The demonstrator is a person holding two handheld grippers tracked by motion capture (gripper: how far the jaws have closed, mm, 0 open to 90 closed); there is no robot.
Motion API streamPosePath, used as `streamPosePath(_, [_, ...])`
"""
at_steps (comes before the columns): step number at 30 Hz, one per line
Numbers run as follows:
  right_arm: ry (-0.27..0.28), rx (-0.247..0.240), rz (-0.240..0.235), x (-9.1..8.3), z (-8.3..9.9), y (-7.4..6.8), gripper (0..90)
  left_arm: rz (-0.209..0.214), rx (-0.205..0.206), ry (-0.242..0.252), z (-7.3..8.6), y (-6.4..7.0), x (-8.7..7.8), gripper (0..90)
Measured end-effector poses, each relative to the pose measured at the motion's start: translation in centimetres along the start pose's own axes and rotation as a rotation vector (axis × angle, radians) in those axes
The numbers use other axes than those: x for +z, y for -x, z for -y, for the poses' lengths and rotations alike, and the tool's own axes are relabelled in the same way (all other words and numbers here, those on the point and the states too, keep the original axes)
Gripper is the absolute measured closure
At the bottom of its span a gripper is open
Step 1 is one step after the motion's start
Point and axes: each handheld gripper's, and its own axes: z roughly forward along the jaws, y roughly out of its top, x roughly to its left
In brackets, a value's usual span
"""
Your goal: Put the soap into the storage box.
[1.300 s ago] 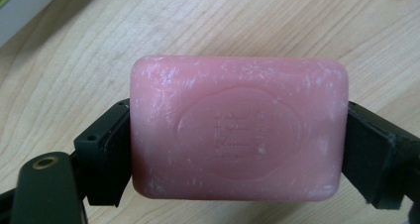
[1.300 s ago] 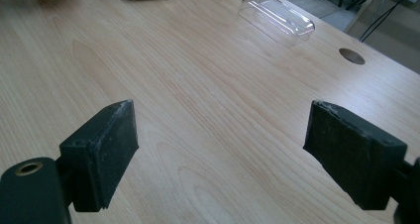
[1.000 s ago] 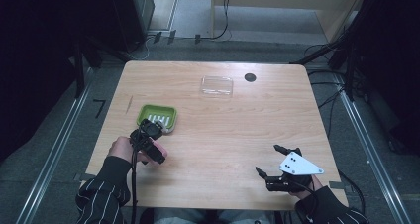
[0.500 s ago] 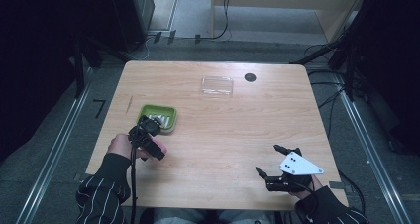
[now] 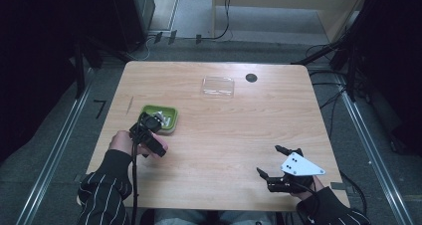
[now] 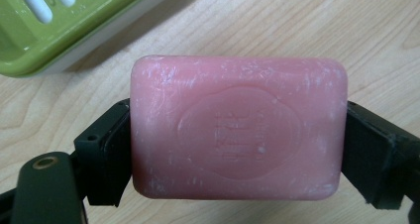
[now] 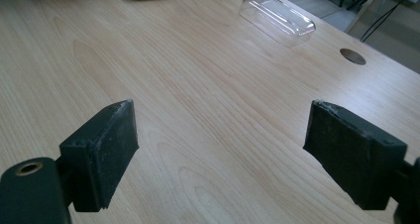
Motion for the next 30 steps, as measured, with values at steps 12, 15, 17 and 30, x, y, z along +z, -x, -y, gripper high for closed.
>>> streamPosePath(12, [0.000, -0.003, -0.003, 0.0, 0.0, 0.0, 13.8, -0.009, -0.019, 0.020, -0.8, -0.3, -0.6, 13.9])
streamPosePath(15, [0.000, -0.003, -0.003, 0.0, 0.0, 0.0, 13.8, -0.010, -0.024, 0.019, -0.9, -0.5, -0.8, 13.9])
streamPosePath(17, [0.000, -0.004, -0.003, 0.0, 0.0, 0.0, 13.9, -0.009, -0.026, 0.021, -1.0, -0.5, -0.8, 13.9])
streamPosePath(30, [0.002, -0.002, 0.000, 0.0, 0.0, 0.0, 13.8, -0.008, -0.037, 0.051, -2.2, -1.1, -1.7, 13.9])
